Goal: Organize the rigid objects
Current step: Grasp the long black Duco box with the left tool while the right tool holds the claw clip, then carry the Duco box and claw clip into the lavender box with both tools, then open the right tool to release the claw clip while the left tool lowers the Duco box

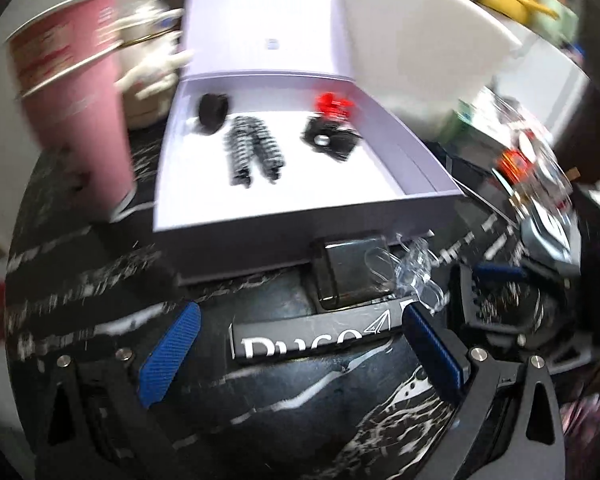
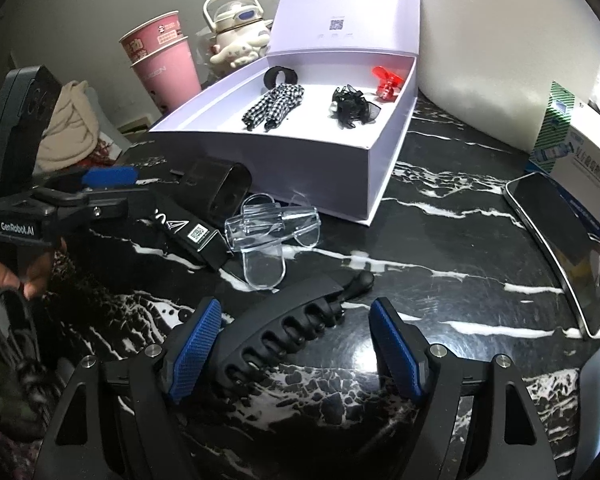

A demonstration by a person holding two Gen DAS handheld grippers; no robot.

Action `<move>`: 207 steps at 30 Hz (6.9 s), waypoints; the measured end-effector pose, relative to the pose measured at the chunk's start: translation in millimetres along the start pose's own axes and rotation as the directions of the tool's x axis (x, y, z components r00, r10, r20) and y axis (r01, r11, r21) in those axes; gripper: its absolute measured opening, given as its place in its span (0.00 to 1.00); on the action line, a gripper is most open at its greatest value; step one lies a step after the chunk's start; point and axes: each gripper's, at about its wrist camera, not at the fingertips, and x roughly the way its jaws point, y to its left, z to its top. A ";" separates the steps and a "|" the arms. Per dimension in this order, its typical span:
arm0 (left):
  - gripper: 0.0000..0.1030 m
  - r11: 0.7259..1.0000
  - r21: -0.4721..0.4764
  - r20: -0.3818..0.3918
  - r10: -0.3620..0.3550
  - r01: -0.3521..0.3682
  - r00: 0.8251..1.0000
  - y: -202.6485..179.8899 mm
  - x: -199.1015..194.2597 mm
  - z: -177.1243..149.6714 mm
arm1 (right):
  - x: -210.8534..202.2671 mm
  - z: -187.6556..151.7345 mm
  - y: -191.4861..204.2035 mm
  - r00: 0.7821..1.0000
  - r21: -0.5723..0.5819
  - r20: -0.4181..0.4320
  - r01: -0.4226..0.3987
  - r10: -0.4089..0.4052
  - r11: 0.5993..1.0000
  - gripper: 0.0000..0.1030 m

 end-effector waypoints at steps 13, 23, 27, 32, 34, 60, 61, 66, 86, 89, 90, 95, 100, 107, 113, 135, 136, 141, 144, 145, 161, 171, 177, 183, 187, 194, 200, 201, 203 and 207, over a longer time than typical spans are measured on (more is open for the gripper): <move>0.98 0.980 0.177 -0.130 -0.068 0.091 0.989 -13.8 31.7 -5.2 | 5.5 3.9 4.8 1.000 -0.013 -0.013 0.019 -0.019 1.000 0.75; 0.65 0.976 0.204 -0.098 -0.052 0.071 0.994 -25.9 20.4 -21.4 | 2.5 0.5 4.2 1.000 -0.016 -0.004 0.028 -0.028 0.999 0.67; 0.63 0.971 0.229 -0.102 -0.050 0.072 0.993 -39.2 14.8 -32.0 | 0.0 -2.6 5.4 0.999 -0.020 -0.001 0.032 -0.032 0.999 0.64; 0.63 0.974 0.213 -0.104 -0.063 0.084 0.993 -50.4 4.0 -47.8 | -5.0 -8.3 4.7 0.999 -0.017 0.005 0.044 -0.044 0.999 0.58; 0.63 0.974 0.210 -0.105 -0.070 0.091 0.992 -55.3 -0.1 -53.9 | -6.2 -9.7 4.7 0.999 -0.015 0.009 0.045 -0.044 0.999 0.55; 0.40 0.976 0.216 -0.063 -0.027 0.040 0.998 -94.2 24.4 -33.5 | -19.9 -25.6 -2.7 0.997 -0.054 0.016 0.071 -0.070 0.996 0.46; 0.39 0.975 0.217 -0.069 -0.027 0.041 0.997 -95.4 24.9 -33.1 | -20.1 -26.0 -2.8 0.997 -0.059 0.017 0.071 -0.070 0.996 0.50; 0.21 0.986 0.162 -0.099 -0.018 0.033 0.995 -96.5 27.4 -27.3 | -18.2 -25.7 -2.7 0.996 -0.068 0.038 0.084 -0.081 0.994 0.51; 0.18 0.998 0.037 -0.061 -0.049 0.052 0.997 -88.4 8.8 -37.2 | -22.0 -26.6 -1.0 0.995 -0.067 0.045 0.095 -0.092 0.993 0.28; 0.18 0.998 0.030 -0.041 -0.045 0.047 0.998 -88.8 2.3 -39.3 | -26.4 -28.3 3.2 0.994 -0.078 0.056 0.095 -0.090 0.992 0.28; 0.18 0.999 0.029 -0.034 -0.043 0.044 0.998 -89.2 0.3 -40.1 | -28.2 -29.2 5.1 0.994 -0.083 0.062 0.094 -0.089 0.992 0.28; 0.18 0.999 0.010 0.016 -0.032 0.032 0.999 -91.2 -12.5 -43.5 | -35.0 -32.4 13.0 0.994 -0.100 0.080 0.086 -0.078 0.991 0.28; 0.18 1.000 0.004 0.061 -0.012 0.012 0.998 -93.8 -24.9 -43.4 | -42.3 -32.5 20.5 0.993 -0.120 0.103 0.078 -0.066 0.990 0.28; 0.18 1.000 -0.017 0.101 0.017 -0.016 0.995 -92.9 -39.4 -37.1 | -56.0 -24.1 31.7 0.988 -0.163 0.147 0.076 -0.052 0.984 0.28; 0.18 0.999 -0.026 0.136 0.040 -0.037 0.990 -90.7 -49.9 -25.8 | -64.0 -14.4 39.4 0.983 -0.200 0.178 0.076 -0.040 0.977 0.28; 0.18 0.995 -0.065 0.141 0.079 -0.070 0.987 -67.9 -45.7 25.5 | -63.8 40.8 25.5 0.978 -0.246 0.209 0.041 0.011 0.968 0.28; 0.18 0.995 -0.063 0.143 0.083 -0.074 0.986 -66.5 -45.2 29.1 | -63.2 44.7 24.2 0.977 -0.248 0.212 0.042 0.012 0.968 0.28; 0.18 0.995 -0.049 0.150 0.096 -0.089 0.984 -60.1 -44.1 48.5 | -61.9 62.7 16.2 0.972 -0.240 0.233 0.056 0.002 0.969 0.28; 0.18 0.994 -0.033 0.159 0.104 -0.100 0.982 -56.5 -43.8 59.9 | -62.6 74.3 11.8 0.968 -0.229 0.253 0.056 0.004 0.972 0.28; 0.18 0.994 -0.028 0.162 0.108 -0.105 0.981 -55.1 -44.1 64.4 | -62.5 77.3 11.0 0.967 -0.228 0.256 0.058 0.002 0.972 0.28; 0.18 0.990 0.005 0.202 0.139 -0.143 0.970 -34.3 -45.3 111.7 | -59.9 135.4 2.9 0.954 -0.258 0.299 0.077 0.004 0.963 0.28; 0.18 0.989 0.011 0.217 0.139 -0.145 0.966 -19.5 -32.4 138.9 | -45.7 165.4 -5.6 0.958 -0.261 0.287 0.082 -0.003 0.962 0.28; 0.18 0.988 0.002 0.227 0.148 -0.153 0.963 -10.5 -24.9 152.8 | -36.0 181.4 -8.0 0.953 -0.258 0.303 0.078 0.004 0.963 0.28; 0.18 0.987 0.001 0.236 0.155 -0.160 0.959 -6.9 -18.8 167.0 | -25.2 194.7 -9.7 0.952 -0.255 0.306 0.051 0.030 0.965 0.28; 0.18 0.986 0.003 0.226 0.162 -0.167 0.961 -5.5 -8.4 169.8 | -13.0 200.5 -12.4 0.954 -0.246 0.298 0.046 0.030 0.968 0.28; 0.18 0.984 -0.007 0.176 0.174 -0.175 0.969 1.2 22.3 167.5 | 9.0 201.0 -20.3 0.962 -0.240 0.272 0.037 0.030 0.970 0.28; 0.18 0.984 -0.034 0.142 0.179 -0.176 0.973 11.0 41.8 166.1 | 21.6 200.4 -29.1 0.968 -0.227 0.250 0.039 0.019 0.973 0.28; 0.18 0.983 -0.038 0.139 0.184 -0.180 0.973 12.7 44.1 166.2 | 23.6 200.5 -29.6 0.969 -0.227 0.247 0.041 0.017 0.973 0.28; 0.18 0.982 -0.047 0.128 0.188 -0.183 0.974 16.6 50.6 166.2 | 28.6 200.1 -32.0 0.970 -0.220 0.242 0.047 0.008 0.974 0.28; 0.18 0.983 -0.054 0.108 0.183 -0.178 0.977 20.1 60.9 164.8 | 39.2 198.9 -36.7 0.976 -0.207 0.219 0.044 0.002 0.977 0.28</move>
